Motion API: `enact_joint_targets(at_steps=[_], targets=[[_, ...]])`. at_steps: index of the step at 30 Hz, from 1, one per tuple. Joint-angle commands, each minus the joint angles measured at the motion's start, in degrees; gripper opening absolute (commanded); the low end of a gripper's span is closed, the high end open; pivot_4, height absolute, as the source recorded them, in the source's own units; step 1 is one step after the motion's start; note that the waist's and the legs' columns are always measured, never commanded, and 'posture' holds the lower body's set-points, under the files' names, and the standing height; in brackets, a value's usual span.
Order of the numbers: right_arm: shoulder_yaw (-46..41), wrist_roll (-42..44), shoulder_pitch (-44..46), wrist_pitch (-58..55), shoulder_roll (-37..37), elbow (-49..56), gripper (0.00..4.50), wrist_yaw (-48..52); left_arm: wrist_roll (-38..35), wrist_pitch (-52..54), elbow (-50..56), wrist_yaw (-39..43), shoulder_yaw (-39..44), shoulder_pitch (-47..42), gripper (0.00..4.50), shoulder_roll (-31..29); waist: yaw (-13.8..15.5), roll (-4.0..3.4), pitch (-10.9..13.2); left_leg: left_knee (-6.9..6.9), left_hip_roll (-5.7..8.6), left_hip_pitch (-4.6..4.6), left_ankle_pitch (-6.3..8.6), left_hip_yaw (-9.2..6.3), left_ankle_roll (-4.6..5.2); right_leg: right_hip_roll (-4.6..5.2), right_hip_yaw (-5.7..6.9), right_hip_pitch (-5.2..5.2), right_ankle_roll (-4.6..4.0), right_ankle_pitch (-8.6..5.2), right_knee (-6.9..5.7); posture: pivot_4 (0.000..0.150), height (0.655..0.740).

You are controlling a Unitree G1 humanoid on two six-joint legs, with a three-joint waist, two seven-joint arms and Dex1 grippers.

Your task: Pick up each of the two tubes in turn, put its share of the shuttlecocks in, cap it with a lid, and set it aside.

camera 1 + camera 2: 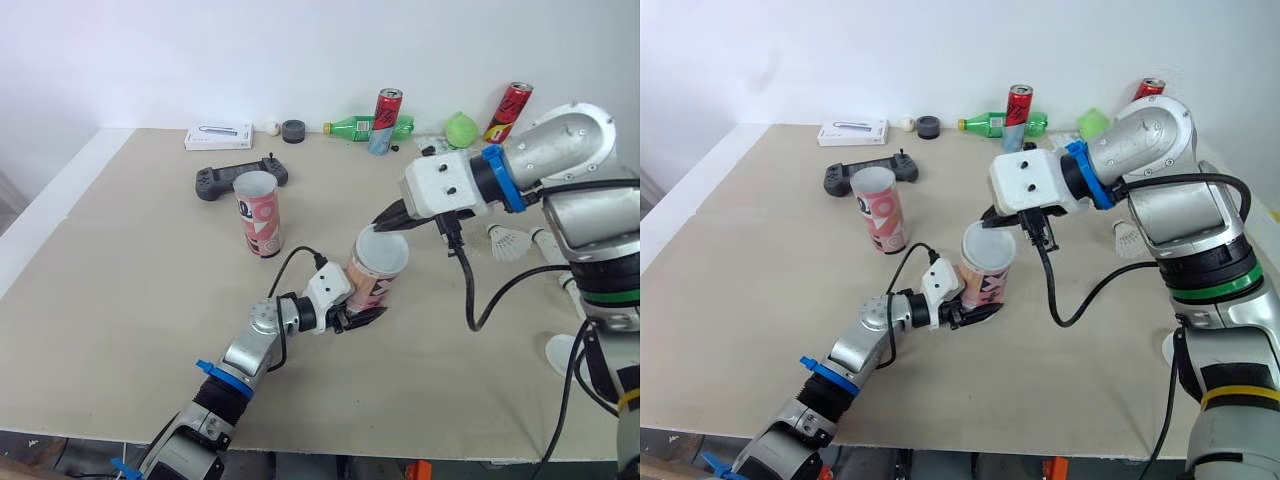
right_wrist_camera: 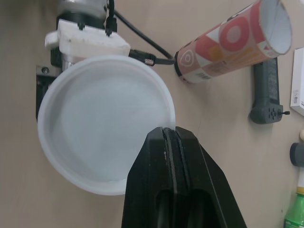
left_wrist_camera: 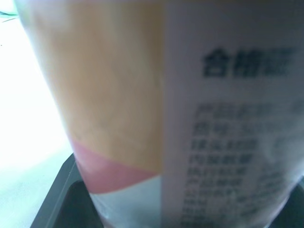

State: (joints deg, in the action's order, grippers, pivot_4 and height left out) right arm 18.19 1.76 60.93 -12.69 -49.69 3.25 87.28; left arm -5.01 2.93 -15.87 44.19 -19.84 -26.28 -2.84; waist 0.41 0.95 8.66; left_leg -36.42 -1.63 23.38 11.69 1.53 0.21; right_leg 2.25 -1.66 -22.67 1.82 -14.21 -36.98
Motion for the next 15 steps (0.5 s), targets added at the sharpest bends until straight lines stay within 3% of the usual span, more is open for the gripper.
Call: enact_joint_targets(at_steps=[1,14,15], targets=[[0.6,-1.9,-0.9,2.5,-1.1,1.2,0.03,0.2,0.6,1.7,-2.6,-0.1,-0.6,0.9,2.73,0.1,0.0,0.00,0.0,0.00,0.00,0.00,0.00,0.00,0.00,0.00,0.00,0.01,0.01,-0.01,0.00,0.150,0.7400],[0.6,-4.0,-1.5,6.6,-0.9,0.6,0.03,-0.1,0.6,1.4,-2.9,-0.3,-0.6,0.9,2.73,0.2,0.0,0.00,0.0,0.01,0.02,0.00,0.00,-0.01,0.00,0.00,0.01,0.04,0.05,-0.03,0.00,0.150,0.7400],[0.5,-4.0,-1.5,6.4,-0.8,0.6,0.66,-0.2,0.6,1.4,-2.8,-0.3,-0.6,0.9,2.73,0.3,0.0,0.00,0.0,0.01,0.02,0.00,0.00,-0.01,0.00,0.01,0.01,0.04,0.04,-0.03,0.00,0.150,0.7400]])
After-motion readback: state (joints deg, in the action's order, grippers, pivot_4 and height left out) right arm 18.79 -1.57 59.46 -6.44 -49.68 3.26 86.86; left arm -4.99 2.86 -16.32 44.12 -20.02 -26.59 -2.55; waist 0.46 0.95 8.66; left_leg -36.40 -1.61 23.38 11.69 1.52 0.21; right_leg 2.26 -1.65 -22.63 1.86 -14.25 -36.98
